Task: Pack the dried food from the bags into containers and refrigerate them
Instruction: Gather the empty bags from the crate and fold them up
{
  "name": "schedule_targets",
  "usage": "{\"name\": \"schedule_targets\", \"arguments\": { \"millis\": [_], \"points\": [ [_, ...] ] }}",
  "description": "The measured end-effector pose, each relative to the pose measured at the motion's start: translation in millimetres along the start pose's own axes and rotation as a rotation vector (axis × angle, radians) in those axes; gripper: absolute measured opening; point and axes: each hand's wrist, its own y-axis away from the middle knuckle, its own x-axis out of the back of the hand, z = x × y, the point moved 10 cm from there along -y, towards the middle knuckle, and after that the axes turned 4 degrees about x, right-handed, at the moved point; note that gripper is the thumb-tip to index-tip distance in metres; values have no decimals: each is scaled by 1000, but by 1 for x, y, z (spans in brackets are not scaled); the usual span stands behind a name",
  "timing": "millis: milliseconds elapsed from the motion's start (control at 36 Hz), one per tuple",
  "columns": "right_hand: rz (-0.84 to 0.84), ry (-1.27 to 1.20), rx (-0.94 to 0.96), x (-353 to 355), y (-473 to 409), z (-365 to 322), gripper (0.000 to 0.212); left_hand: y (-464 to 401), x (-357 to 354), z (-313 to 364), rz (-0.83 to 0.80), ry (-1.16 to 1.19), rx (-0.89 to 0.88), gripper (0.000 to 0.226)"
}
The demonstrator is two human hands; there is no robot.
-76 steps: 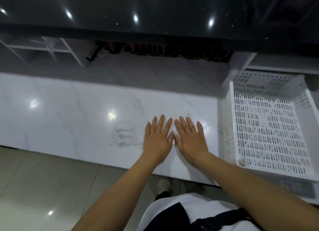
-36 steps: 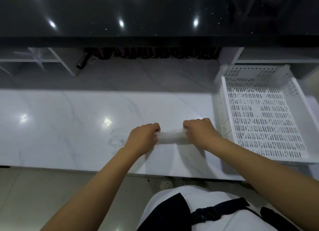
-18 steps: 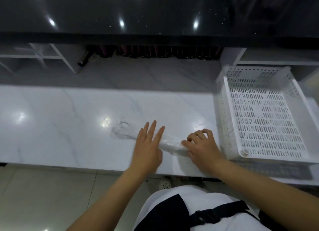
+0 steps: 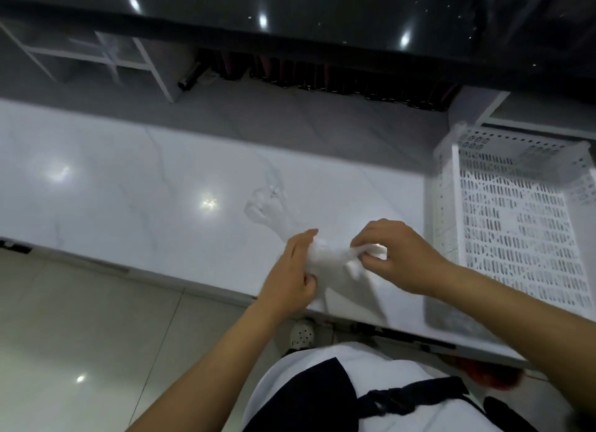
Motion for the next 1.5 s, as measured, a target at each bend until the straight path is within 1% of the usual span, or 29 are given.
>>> {"name": "schedule_targets", "arguments": {
  "millis": [56,111,167,250,306,333,389,472,528,611,667,722,750,834,889,945,972,1028,1056,1084,1111,1167,1222,1278,1334,1361,1417,1500],
  "points": [
    [-20,-52,-19,4,-9,-3,17,8,3,2,75,-35,-6,67],
    [-80,-71,-32,0,-18,-6,17,14,3,7,144,-150,-73,49],
    [-153,-71,-34,-6,-27,-11,17,20,4,8,241,-289,-98,40],
    [-220,-51,-26,-12,-44,-18,16,27,5,2,309,-372,17,43],
    [-269,-64,-39,-16,-55,-20,14,33,5,-8,344,-328,110,32],
    [-303,-69,-49,-20,-61,-20,13,36,6,-14,354,-277,161,32],
    [-366,-70,-63,-28,-71,-19,10,41,2,-21,340,-164,223,48],
    [-417,7,-59,-40,-88,-15,9,48,6,-14,387,-62,212,57],
    [-404,128,-49,-47,-101,-10,10,54,13,-13,431,7,225,57],
    [-342,255,-63,-54,-116,3,18,60,25,-21,479,22,300,53],
    [-328,311,-98,-62,-120,15,22,61,32,-29,491,42,365,40],
    [-320,306,-143,-70,-121,27,23,61,38,-34,514,38,412,23],
    [-313,300,-157,-74,-121,32,21,60,39,-36,514,32,433,22],
    [-290,334,-165,-82,-117,42,15,55,40,-40,486,17,475,29],
    [-266,332,-192,-84,-112,50,10,49,45,-37,495,-43,456,34],
    [-218,315,-215,-84,-106,57,10,45,52,-28,547,-127,406,39],
    [-186,300,-221,-84,-102,59,15,44,56,-20,587,-164,361,41],
    [-113,253,-237,-83,-94,62,38,39,56,0,625,-206,249,44],
    [-76,227,-251,-83,-89,63,50,35,49,9,587,-206,210,46],
    [-45,206,-259,-83,-84,64,59,29,38,14,511,-206,201,51],
    [-21,192,-253,-84,-79,63,63,23,25,15,419,-217,215,57],
    [9,186,-203,-86,-70,61,65,14,0,7,274,-273,284,62],
    [22,217,-136,-85,-63,59,68,10,-14,-5,189,-378,334,59],
    [53,244,-68,-79,-57,56,65,9,-19,-12,156,-493,336,59],
    [92,238,36,-71,-53,45,58,9,-21,-14,152,-546,324,60],
    [90,229,90,-69,-51,40,56,8,-24,-15,136,-563,324,60],
    [23,239,152,-78,-44,36,53,7,-29,-18,91,-581,328,60],
    [-134,358,90,-101,-28,54,60,5,-29,-21,39,-595,316,60]
  ]
}}
